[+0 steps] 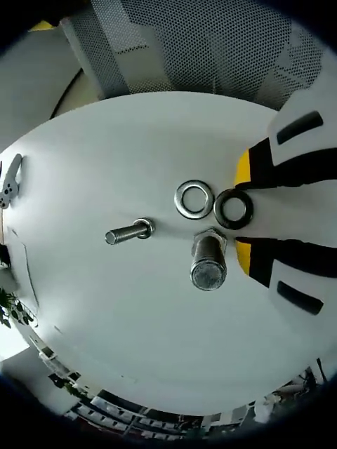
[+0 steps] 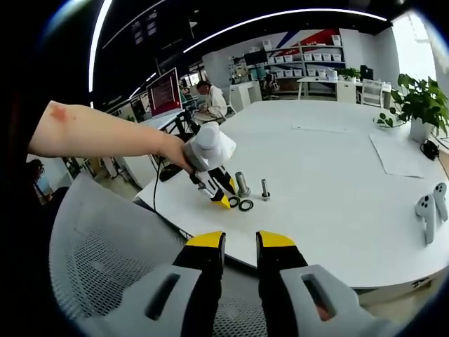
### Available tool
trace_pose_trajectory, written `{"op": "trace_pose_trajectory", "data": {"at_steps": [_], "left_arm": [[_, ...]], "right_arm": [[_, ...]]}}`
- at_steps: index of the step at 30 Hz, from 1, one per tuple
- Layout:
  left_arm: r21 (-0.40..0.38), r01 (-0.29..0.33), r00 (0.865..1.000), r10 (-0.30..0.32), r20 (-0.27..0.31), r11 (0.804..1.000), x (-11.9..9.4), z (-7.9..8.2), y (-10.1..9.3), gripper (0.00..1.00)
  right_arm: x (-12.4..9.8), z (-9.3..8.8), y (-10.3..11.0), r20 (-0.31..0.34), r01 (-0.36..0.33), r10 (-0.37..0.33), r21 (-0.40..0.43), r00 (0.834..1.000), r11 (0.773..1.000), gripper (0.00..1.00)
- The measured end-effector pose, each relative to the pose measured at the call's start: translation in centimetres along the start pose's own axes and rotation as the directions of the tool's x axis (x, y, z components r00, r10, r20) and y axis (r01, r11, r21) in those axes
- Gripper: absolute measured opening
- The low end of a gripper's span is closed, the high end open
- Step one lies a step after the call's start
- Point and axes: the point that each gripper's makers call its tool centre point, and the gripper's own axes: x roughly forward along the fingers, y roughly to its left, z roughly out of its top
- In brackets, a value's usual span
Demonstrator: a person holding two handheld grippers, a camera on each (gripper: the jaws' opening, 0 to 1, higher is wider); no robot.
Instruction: Place the washer onto the threaded stud by aligning its center hole with the stud, sliding it down to the base, and recovering from edge contact or off-axis alignment until the washer reaches the visible bottom stop.
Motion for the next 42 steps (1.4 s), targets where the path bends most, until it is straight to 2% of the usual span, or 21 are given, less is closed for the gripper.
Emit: {"op": "trace_pose_trajectory", "data": {"at_steps": [2,4,7,17,22,25,33,38,42], "left_arm": [[0.002,-0.005,1.0,0.005,0.006,1.0,0.02,0.17,-0.01,0.25],[-0.028,0.0,1.0,0.0,0.018,1.0,0.05,0.6,-0.36,0.24],[0.023,0.001,1.0,-0.002,0.022,1.0,0.17,0.9,-0.71,0.23],[0.001,0.019,1.0,-0.019,0.018,1.0,0.21,0.81,-0.72,0.23],[0.016,0.024,1.0,-0.024,0.014,1.0,0.24,0.76,-0.68,0.23],[0.007,0.021,0.999,-0.021,-0.027,1.0,0.16,0.21,-0.63,0.23],[0.051,0.026,0.999,-0.025,-0.02,0.998,0.19,0.41,-0.83,0.23],[0.044,0.019,1.0,-0.018,-0.022,0.999,0.18,0.39,-0.96,0.21],[0.009,-0.005,1.0,0.005,-0.024,1.0,0.13,0.3,-0.81,0.2]], "right_arm": [[-0.01,0.03,-0.16,0.0,0.0,0.0,0.001,1.0,1.0,0.21],[-0.01,0.01,-0.18,-0.002,-0.001,0.001,0.0,1.0,1.0,0.21],[0.0,-0.01,-0.12,-0.003,-0.002,0.002,-0.001,1.0,1.0,0.21],[0.0,-0.02,-0.11,-0.001,-0.003,0.003,0.002,1.0,1.0,0.21],[0.02,0.02,-0.11,0.002,-0.003,0.003,0.004,1.0,1.0,0.21],[0.03,0.04,-0.12,0.004,-0.002,0.002,0.004,1.0,1.0,0.21],[-0.01,0.08,-0.13,0.01,-0.002,0.002,0.008,1.0,1.0,0.21],[0.0,0.11,-0.15,0.011,-0.003,0.003,0.009,1.0,1.0,0.21],[-0.03,0.17,-0.18,0.016,-0.001,0.001,0.012,1.0,1.0,0.21]]}}
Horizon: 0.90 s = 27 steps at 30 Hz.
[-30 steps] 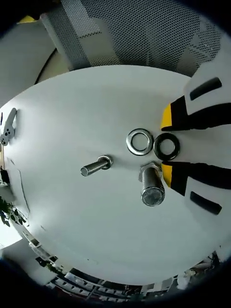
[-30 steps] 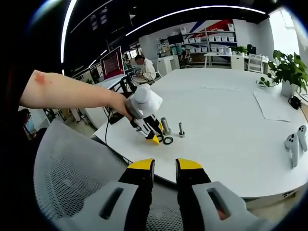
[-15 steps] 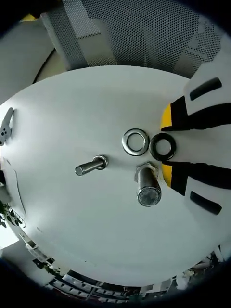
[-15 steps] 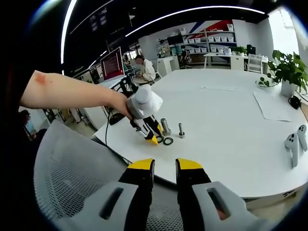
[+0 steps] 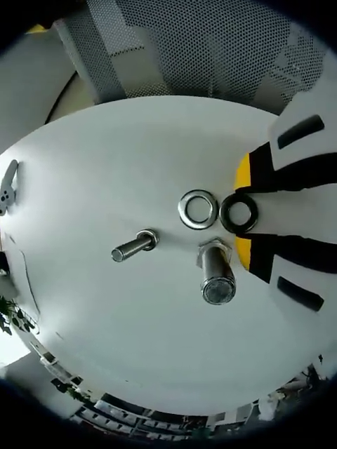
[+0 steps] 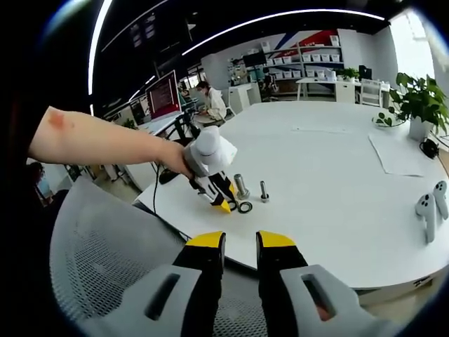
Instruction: Place the washer onto the threaded stud by aligning its center hole with the stud, sliding it down to the base, and recovering from edge contact or off-axis alignment until the washer reaches the visible bottom stop.
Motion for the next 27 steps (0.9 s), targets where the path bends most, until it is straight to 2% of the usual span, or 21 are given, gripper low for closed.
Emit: {"op": "trace_pose_trajectory", "data": {"at_steps": [2,3,6,10,21,27], "left_arm": [[-0.009,-0.017,1.0,0.017,0.01,1.0,-0.1,-0.1,0.0,0.2],[-0.018,-0.039,0.999,0.039,0.036,0.999,-0.1,0.1,0.1,0.19],[-0.059,-0.093,0.993,0.096,0.064,0.994,-0.4,0.1,0.5,0.19],[-0.099,-0.11,0.987,0.12,0.104,0.989,-0.9,0.1,0.6,0.19],[-0.128,-0.107,0.976,0.128,0.176,0.986,-4.4,0.8,1.0,0.19],[-0.124,-0.12,0.971,0.143,0.193,0.985,-6.0,1.4,1.6,0.19]], "right_arm": [[0.0,0.0,0.0,0.001,0.0,0.0,0.001,1.0,1.0,0.21],[0.0,0.0,0.0,0.002,0.0,0.0,0.001,1.0,1.0,0.21],[0.0,0.0,0.0,0.002,-0.001,0.001,0.0,1.0,1.0,0.21],[0.0,0.0,-0.1,0.003,0.0,0.0,0.005,1.0,1.0,0.21],[0.1,0.0,0.0,-0.004,-0.004,0.004,0.006,1.0,1.0,0.21],[0.1,0.0,0.0,-0.004,-0.007,0.007,0.005,1.0,1.0,0.2]]}}
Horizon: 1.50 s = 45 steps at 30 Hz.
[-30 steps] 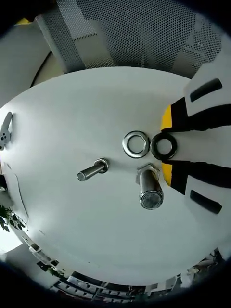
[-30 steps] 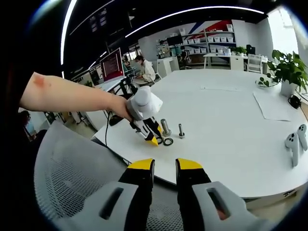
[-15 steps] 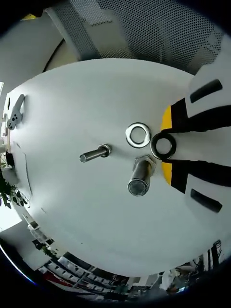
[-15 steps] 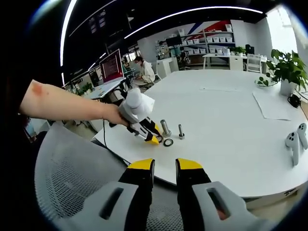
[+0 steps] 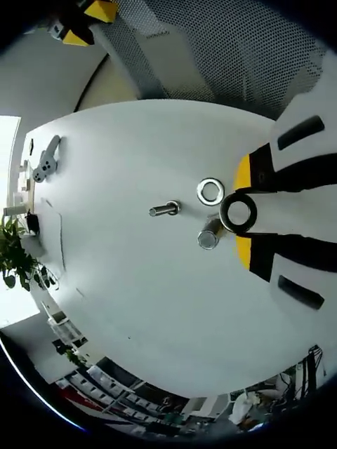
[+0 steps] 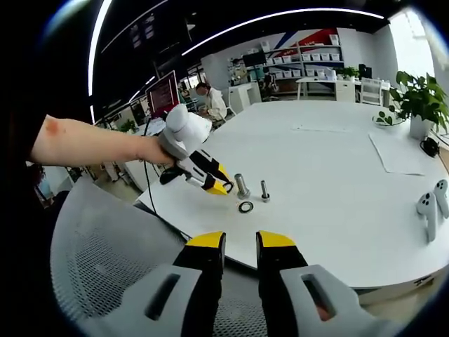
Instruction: Place the washer onto the threaded stud by aligning its center hole with the stud, sliding it down to the base, and recovering from edge contact or off-axis alignment until the washer reaches the visible bottom stop.
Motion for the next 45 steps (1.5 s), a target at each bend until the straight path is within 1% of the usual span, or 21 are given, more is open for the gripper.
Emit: {"op": "trace_pose_trajectory", "data": {"at_steps": [7,11,16,20,23,25,34,40,45], "left_arm": [[0.019,-0.007,0.999,0.006,0.038,1.0,-1.1,1.8,0.3,0.19],[0.019,-0.012,0.999,0.011,0.044,1.0,-0.9,2.3,0.7,0.19],[0.043,-0.019,1.0,0.018,0.014,0.999,0.3,2.4,1.4,0.19],[0.05,-0.02,1.0,0.021,-0.005,0.999,0.5,2.5,1.7,0.19],[0.056,-0.025,1.0,0.026,-0.01,0.998,0.7,2.6,2.0,0.19],[0.05,-0.015,1.0,0.016,-0.018,0.999,0.8,2.7,1.9,0.19],[0.068,0.004,0.998,0.001,-0.068,0.998,1.9,2.2,1.9,0.19],[0.054,0.02,0.994,-0.014,-0.104,0.998,3.0,1.6,1.9,0.19],[0.057,0.027,0.993,-0.02,-0.119,0.998,3.8,1.3,1.7,0.19]], "right_arm": [[0.0,0.0,0.0,-0.001,-0.001,0.001,-0.001,1.0,1.0,0.2],[0.0,0.0,0.1,-0.002,-0.003,0.003,-0.002,1.0,1.0,0.2],[0.0,0.0,0.1,-0.002,-0.002,0.002,-0.002,1.0,1.0,0.2],[0.0,0.0,0.0,0.0,-0.002,0.002,-0.001,1.0,1.0,0.2],[0.0,0.0,0.0,0.002,-0.002,0.002,0.0,1.0,1.0,0.2],[0.0,0.0,0.1,0.003,-0.002,0.002,0.0,1.0,1.0,0.2],[0.0,0.1,0.1,0.006,-0.005,0.005,-0.001,1.0,1.0,0.2],[0.0,0.0,0.1,0.001,-0.008,0.008,-0.002,1.0,1.0,0.2],[0.0,0.0,0.1,-0.001,-0.009,0.009,-0.002,1.0,1.0,0.2]]}}
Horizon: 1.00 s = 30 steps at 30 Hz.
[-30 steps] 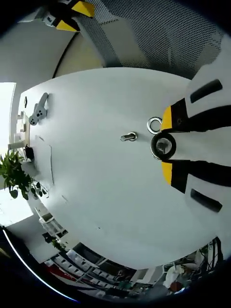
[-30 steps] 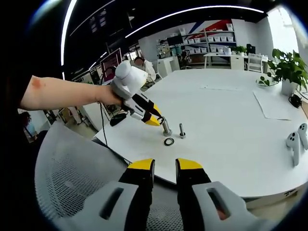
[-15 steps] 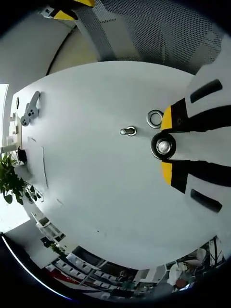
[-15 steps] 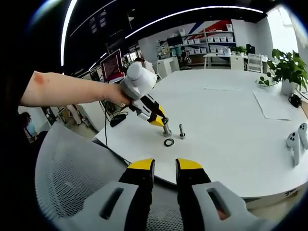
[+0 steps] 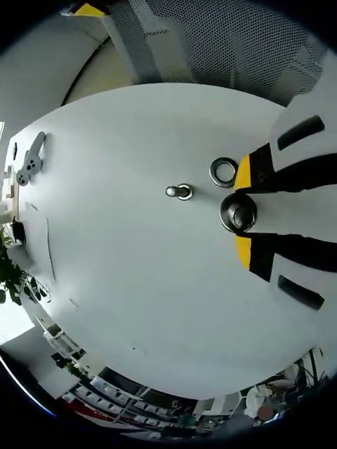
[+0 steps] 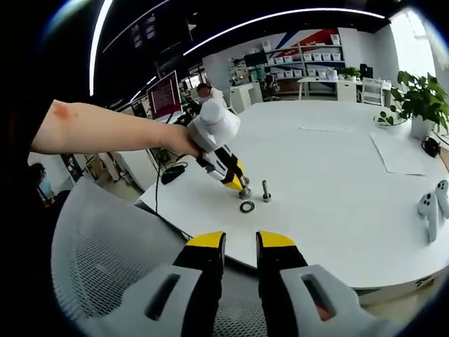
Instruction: Place the washer onto the threaded stud by aligning its center hole with the stud, sliding it down to the base, and recovering from edge contact or off-axis alignment until the washer reaches the visible bottom stop.
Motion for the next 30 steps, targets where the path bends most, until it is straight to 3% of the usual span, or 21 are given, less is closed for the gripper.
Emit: {"op": "trace_pose_trajectory", "data": {"at_steps": [12,22,27,30], "left_arm": [[-0.007,0.018,0.999,-0.018,-0.036,1.0,1.8,-0.6,-0.2,0.19],[-0.025,0.033,0.999,-0.034,-0.041,0.999,1.9,-0.6,-0.3,0.19],[-0.07,0.062,0.997,-0.065,-0.044,0.996,2.1,-0.9,-0.6,0.21],[-0.067,0.045,0.998,-0.048,-0.043,0.997,2.1,-1.1,-0.4,0.21]], "right_arm": [[0.0,-0.1,0.0,-0.008,-0.002,0.002,0.001,1.0,1.0,0.2],[0.0,-0.1,0.0,-0.008,-0.004,0.004,0.003,1.0,1.0,0.2],[0.0,-0.1,0.1,-0.007,-0.008,0.008,0.002,1.0,1.0,0.2],[0.0,-0.1,0.1,-0.007,-0.008,0.008,0.001,1.0,1.0,0.2]]}}
